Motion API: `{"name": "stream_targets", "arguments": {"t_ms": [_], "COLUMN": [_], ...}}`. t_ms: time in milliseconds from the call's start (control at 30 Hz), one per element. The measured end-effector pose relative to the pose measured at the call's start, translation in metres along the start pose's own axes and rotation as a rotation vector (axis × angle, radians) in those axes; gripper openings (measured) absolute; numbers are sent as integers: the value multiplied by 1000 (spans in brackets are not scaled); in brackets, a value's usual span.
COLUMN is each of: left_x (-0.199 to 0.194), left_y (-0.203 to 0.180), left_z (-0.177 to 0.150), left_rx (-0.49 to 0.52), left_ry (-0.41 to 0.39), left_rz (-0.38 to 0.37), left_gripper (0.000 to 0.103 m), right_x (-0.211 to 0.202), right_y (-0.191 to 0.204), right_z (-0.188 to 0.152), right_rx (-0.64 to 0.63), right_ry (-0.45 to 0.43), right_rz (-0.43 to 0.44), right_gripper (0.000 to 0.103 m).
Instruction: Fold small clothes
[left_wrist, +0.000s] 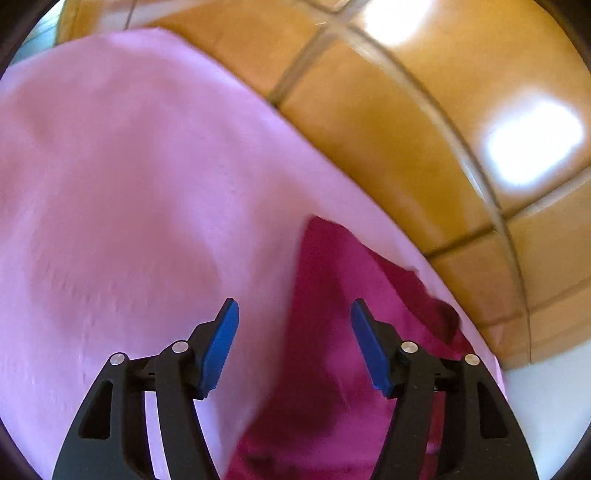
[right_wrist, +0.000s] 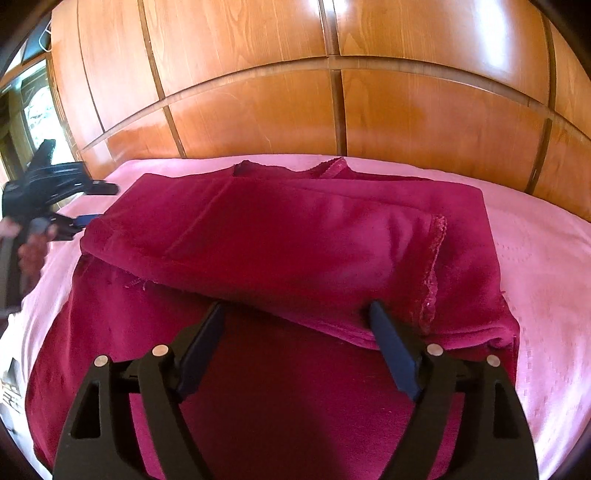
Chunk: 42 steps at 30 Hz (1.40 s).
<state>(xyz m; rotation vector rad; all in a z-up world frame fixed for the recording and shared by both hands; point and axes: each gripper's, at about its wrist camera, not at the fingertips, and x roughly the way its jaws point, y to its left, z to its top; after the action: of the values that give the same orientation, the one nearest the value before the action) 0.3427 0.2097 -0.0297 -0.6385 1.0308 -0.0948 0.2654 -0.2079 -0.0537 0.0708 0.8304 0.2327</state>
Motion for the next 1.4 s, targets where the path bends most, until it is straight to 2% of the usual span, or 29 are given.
{"name": "stream_targets", "arguments": {"t_ms": [67,100,133,200,267,300,400,433,467,600,700,767,800,867,900,1000,1167,1200,1233,1267,1300,1400], "left_x": [16,21,23,16,6,5,32,38,39,5,-29,-40,-40,-27,-20,-27,-49,-56,-61,-67,-75,-91], "left_y": [3,3,0,-13,-29,-36,-46,-47,-47,-39,-38,-39,-41,-41,-34,-29,-32,-33,-33,-33,-33,-32], "left_z": [7,9,9,8,3,0,-9,-13,-16,-26,-52,-74,-88,-107,-113,-115,-126,-134,-141,-147,-155,-174], "left_rx": [-32,-37,-27,45,130,183,304,328,332,260,319,373,423,490,482,417,329,331,332,334,337,351], "left_ry": [57,68,66,4,-69,-101,-81,-71,-80,-127,-165,-152,-134,-100,-91,-127,-159,-164,-171,-185,-208,-224], "left_rz": [-69,-86,-96,-114,-111,-49,156,197,208,126,64,43,66,168,178,169,168,182,190,201,211,237], "left_gripper": [60,47,24,12,11,10,11,14,15,15,15,15,15,15,15,15,15,26,43,51,55,55], "right_x": [1,1,1,2,3,4,7,7,8,9,10,10,10,9,10,10,10,10,9,9,9,11], "right_y": [1,1,1,2,5,7,13,14,14,12,12,13,12,13,14,14,12,13,13,14,14,18], "right_z": [1,1,1,0,1,1,-1,-1,-1,-1,-1,-1,-1,-2,-2,-2,-2,-2,-2,-2,-2,-2], "right_rx": [-5,-5,-6,-12,-24,-35,-65,-71,-73,-68,-70,-70,-71,-72,-73,-74,-68,-69,-70,-73,-76,-95], "right_ry": [0,1,0,0,3,6,13,13,13,12,12,11,11,12,12,13,13,13,13,14,15,21], "right_rz": [-2,-1,0,-4,-14,-22,-50,-56,-59,-54,-55,-56,-57,-58,-59,-58,-41,-40,-40,-42,-45,-48], "right_gripper": [83,83,83,84,87,87,89,89,89,89,89,89,89,89,89,89,91,91,92,92,93,95]}}
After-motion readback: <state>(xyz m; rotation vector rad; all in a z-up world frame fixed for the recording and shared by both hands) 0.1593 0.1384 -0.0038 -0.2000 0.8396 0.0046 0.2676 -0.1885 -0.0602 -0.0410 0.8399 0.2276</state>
